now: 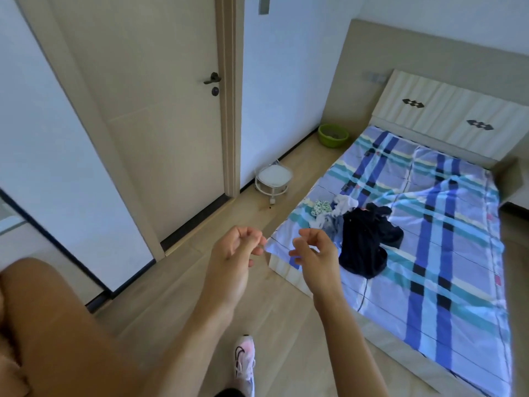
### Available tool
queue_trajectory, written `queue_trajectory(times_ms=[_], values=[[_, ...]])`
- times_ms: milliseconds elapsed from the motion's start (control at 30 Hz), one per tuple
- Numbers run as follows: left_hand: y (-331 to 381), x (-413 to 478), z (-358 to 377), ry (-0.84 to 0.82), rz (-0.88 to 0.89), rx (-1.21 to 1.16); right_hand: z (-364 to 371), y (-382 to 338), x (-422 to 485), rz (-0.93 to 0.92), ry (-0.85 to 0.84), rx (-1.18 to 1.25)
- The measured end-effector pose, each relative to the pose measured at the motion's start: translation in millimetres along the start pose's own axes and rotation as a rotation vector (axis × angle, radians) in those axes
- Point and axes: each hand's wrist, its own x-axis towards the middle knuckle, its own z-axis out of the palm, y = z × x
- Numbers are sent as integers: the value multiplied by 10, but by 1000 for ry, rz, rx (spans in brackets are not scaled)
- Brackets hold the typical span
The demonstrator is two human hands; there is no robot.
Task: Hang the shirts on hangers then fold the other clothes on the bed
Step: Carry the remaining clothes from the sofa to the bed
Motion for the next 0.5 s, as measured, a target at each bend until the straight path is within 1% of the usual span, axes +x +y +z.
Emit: queue_trajectory(times_ms=[100,167,300,500], values=[[-48,842,132,-6,-36,-9,238,-28,819,-5,32,-29],[-11,1476,229,-33,-25,-5,427,-132,1418,-28,38,-25],[196,2426,390,-76,1,20,702,-376,2271,-39,52,5],[308,3902,591,-127,-26,39,1163,-365,3654,24,93,32]])
